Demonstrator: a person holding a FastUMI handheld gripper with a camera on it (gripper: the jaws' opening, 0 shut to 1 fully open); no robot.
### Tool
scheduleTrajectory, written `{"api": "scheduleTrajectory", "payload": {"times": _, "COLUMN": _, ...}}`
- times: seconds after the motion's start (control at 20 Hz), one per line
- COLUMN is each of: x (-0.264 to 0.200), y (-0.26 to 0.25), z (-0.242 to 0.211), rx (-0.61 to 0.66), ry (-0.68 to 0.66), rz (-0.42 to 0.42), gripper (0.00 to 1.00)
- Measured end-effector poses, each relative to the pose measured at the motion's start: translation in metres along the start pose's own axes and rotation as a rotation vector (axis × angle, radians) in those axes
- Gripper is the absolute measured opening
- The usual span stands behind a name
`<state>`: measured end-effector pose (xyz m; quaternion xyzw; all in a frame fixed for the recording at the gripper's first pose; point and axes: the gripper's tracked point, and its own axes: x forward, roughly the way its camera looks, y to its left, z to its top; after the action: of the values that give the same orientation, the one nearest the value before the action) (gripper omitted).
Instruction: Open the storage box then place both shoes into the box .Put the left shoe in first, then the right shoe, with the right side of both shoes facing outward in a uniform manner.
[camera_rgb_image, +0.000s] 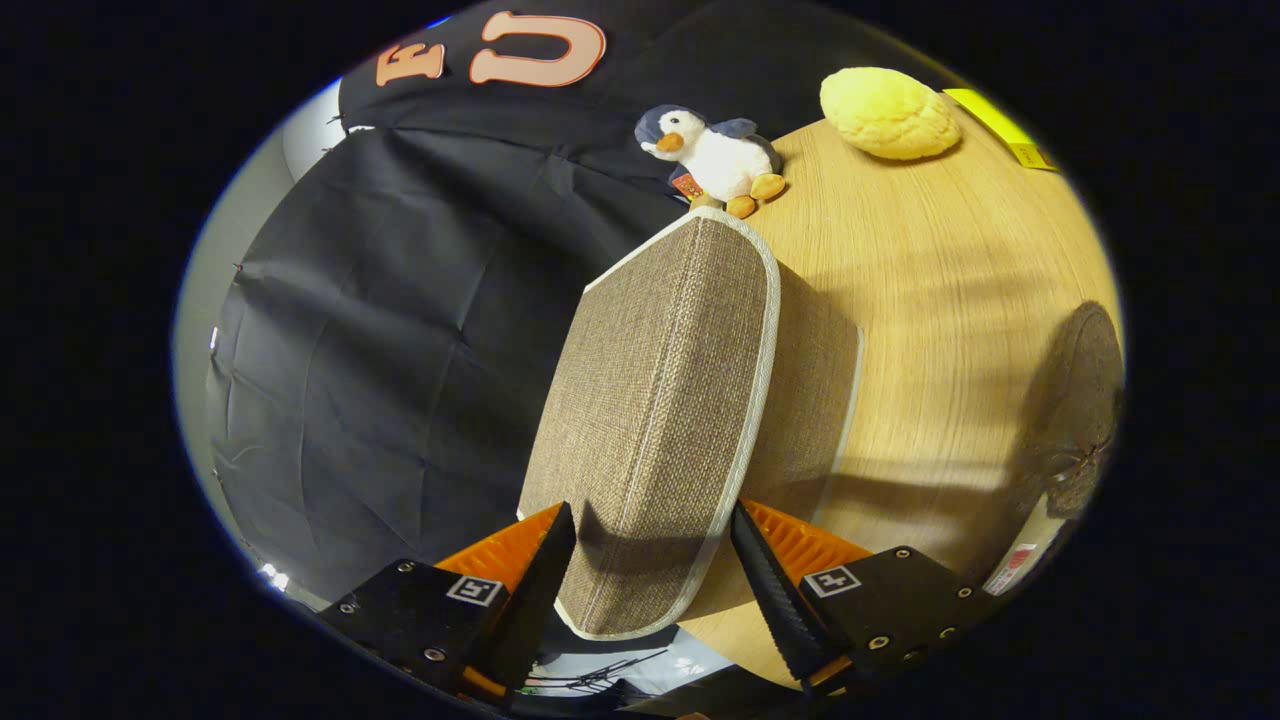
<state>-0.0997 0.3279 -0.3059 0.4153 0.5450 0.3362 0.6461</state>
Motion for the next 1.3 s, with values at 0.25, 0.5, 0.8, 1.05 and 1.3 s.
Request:
{"api": "scheduleTrajectory", "payload": {"times": 0.25, "x": -0.019, "y": -0.001, "z": 0.01, "rx": 0.006, "ry": -0.059, "rz": 0.0, "gripper": 0.81}}
{"api": "scheduleTrajectory", "payload": {"times": 0.5, "x": -0.045, "y": 0.043, "z": 0.034, "rx": 0.066, "ry": -0.151, "rz": 0.148, "gripper": 0.5}}
{"api": "scheduleTrajectory", "payload": {"times": 0.8, "x": -0.048, "y": 0.101, "z": 0.048, "rx": 0.037, "ry": -0.19, "rz": 0.236, "gripper": 0.32}}
{"api": "scheduleTrajectory", "payload": {"times": 1.05, "x": -0.033, "y": 0.165, "z": 0.065, "rx": -0.045, "ry": -0.228, "rz": 0.275, "gripper": 0.23}}
{"api": "scheduleTrajectory", "payload": {"times": 1.3, "x": 0.005, "y": 0.213, "z": 0.065, "rx": -0.127, "ry": -0.199, "rz": 0.272, "gripper": 0.18}}
